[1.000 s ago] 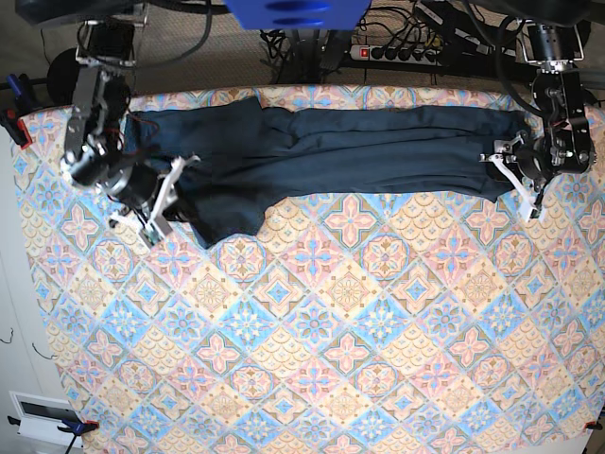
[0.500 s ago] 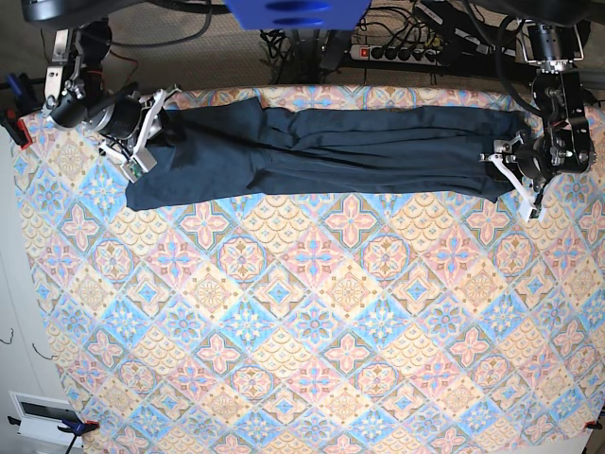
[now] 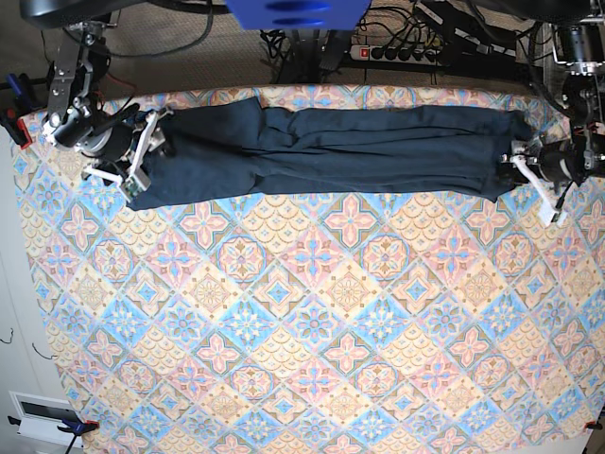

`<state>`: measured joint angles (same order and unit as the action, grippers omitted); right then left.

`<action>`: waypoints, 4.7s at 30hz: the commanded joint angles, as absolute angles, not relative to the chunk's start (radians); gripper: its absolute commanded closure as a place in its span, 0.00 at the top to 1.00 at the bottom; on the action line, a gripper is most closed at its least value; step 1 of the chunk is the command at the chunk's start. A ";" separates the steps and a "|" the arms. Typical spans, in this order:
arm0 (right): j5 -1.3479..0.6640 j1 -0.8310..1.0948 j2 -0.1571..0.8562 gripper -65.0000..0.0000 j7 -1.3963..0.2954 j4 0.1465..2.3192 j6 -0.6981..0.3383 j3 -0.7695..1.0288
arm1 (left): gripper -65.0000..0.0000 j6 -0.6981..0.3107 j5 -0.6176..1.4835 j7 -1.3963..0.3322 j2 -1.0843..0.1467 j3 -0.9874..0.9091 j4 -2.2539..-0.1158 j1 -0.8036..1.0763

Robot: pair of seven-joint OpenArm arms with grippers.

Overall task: Layout the t-shirt on the table in an organized manner, then fold the t-shirt properly
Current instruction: 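Fold the sleeve end inward with the right gripper toward the middle, then fold the shirt end with the left gripper toward the right gripper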

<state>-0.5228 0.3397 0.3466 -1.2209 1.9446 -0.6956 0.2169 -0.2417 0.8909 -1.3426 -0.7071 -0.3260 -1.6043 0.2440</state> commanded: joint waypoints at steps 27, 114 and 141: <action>-0.611 0.306 0.360 0.53 -1.125 1.960 -0.698 0.223 | 0.91 -0.243 0.889 -1.328 -0.651 -0.360 -1.448 0.226; -0.613 0.271 0.363 0.46 -1.127 1.963 -0.698 0.223 | 0.00 -0.340 0.802 -1.396 -0.197 -0.513 -1.954 0.325; -0.613 0.269 0.363 0.46 -1.124 1.963 -0.698 0.226 | 0.69 -0.346 1.326 -1.396 -0.363 -0.492 -1.940 0.357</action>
